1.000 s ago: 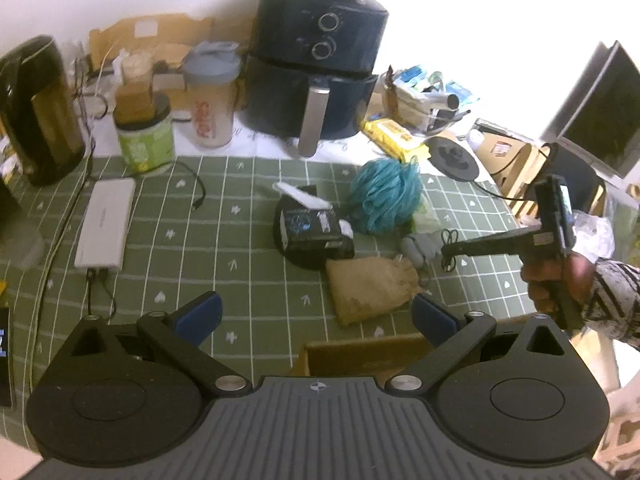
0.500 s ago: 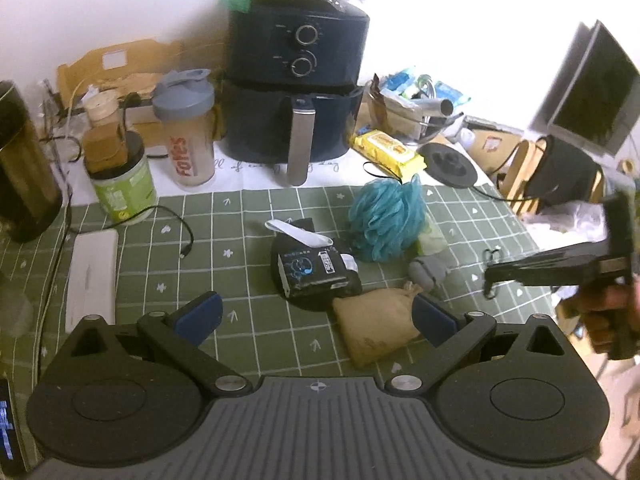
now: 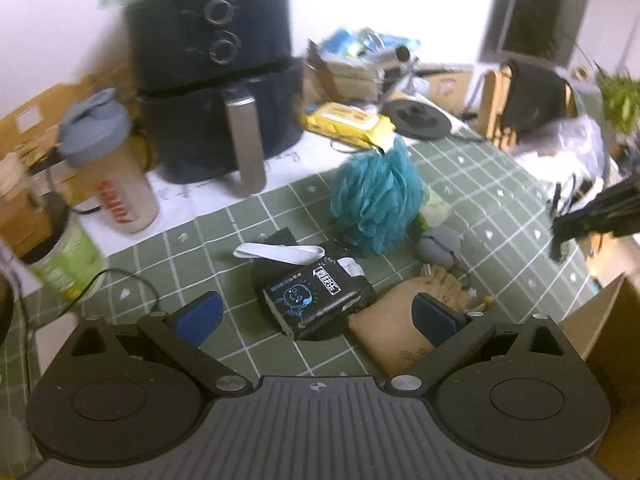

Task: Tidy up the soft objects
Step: 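Grasp the black tissue packet with the left gripper while the right holds the cable, then carry both items over the box and open both grippers to drop them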

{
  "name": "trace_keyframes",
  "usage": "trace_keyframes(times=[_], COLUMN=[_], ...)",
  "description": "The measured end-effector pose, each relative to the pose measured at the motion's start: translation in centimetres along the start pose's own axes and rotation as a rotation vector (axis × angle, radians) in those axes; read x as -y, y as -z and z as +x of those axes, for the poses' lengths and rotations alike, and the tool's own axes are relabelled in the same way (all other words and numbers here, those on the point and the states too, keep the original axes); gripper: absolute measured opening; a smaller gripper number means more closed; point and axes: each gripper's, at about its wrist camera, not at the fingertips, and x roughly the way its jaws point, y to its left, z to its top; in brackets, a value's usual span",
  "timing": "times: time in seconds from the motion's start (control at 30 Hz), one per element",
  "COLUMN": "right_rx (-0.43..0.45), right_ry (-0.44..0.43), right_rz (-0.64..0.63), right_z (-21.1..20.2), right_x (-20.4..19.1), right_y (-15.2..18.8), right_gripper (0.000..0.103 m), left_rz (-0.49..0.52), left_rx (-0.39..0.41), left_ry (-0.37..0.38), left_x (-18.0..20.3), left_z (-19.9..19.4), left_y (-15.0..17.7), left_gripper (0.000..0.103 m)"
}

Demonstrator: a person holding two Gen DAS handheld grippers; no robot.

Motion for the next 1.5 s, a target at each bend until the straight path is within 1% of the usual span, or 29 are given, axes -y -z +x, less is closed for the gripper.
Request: trace_keyframes(times=[0.27, 0.3, 0.33, 0.43, 0.5, 0.53, 0.6, 0.67, 0.73, 0.83, 0.97, 1.13, 1.2, 1.33, 1.5], right_rx=[0.022, 0.024, 0.025, 0.030, 0.035, 0.036, 0.038, 0.038, 0.037, 0.038, 0.038, 0.043, 0.044, 0.040, 0.028], right_ry=[0.020, 0.024, 0.027, 0.036, 0.042, 0.045, 0.051, 0.055, 0.059, 0.064, 0.071, 0.055, 0.041, 0.000, -0.059], right_rz=[0.049, 0.053, 0.056, 0.071, 0.080, 0.084, 0.091, 0.093, 0.090, 0.078, 0.045, -0.004, -0.017, -0.057, -0.112], right_z=[-1.9, -2.2, -2.4, -2.9, -3.2, -3.4, -3.6, -3.8, -3.9, -4.2, -4.5, -5.3, -5.6, -5.9, -6.2], right_x=[-0.1, -0.1, -0.1, 0.0, 0.1, 0.1, 0.2, 0.2, 0.1, 0.0, -0.4, -1.0, -1.2, -2.2, -3.9], right_y=[1.1, 1.2, 1.4, 1.7, 2.0, 2.1, 2.2, 2.3, 2.2, 2.0, 1.3, 0.4, 0.1, -0.4, -0.5], right_gripper=[0.013, 0.013, 0.013, 0.013, 0.013, 0.013, 0.013, 0.013, 0.013, 0.013, 0.013, 0.013, 0.013, 0.013, 0.013], left_rz=[0.097, 0.114, 0.129, 0.178, 0.213, 0.227, 0.250, 0.278, 0.282, 0.242, 0.171, 0.057, 0.023, -0.072, -0.143], left_rx=[-0.046, -0.053, -0.067, -0.107, -0.122, -0.130, -0.150, -0.167, -0.178, -0.194, -0.177, -0.113, -0.083, -0.029, 0.024], left_ry=[0.054, 0.058, 0.064, 0.068, 0.080, 0.089, 0.097, 0.097, 0.100, 0.094, 0.073, 0.049, 0.026, 0.003, -0.023], left_x=[-0.7, -0.7, -0.8, -0.8, -0.9, -0.8, -0.7, -0.6, -0.6, -0.8, -0.8, 0.0, 0.4, 0.8, 1.5], left_z=[5.0, 5.6, 6.1, 8.0, 8.9, 9.3, 9.9, 10.3, 10.6, 10.5, 9.3, 5.8, 4.2, 1.0, -2.5], left_y=[-0.5, -0.6, -0.6, -0.8, -0.8, -0.8, -0.8, -0.6, -0.6, -1.0, -1.3, -1.4, -1.5, -1.4, -0.8], left_gripper=[0.101, 0.090, 0.083, 0.082, 0.075, 0.073, 0.062, 0.059, 0.056, 0.054, 0.053, 0.053, 0.052, 0.052, 0.052])
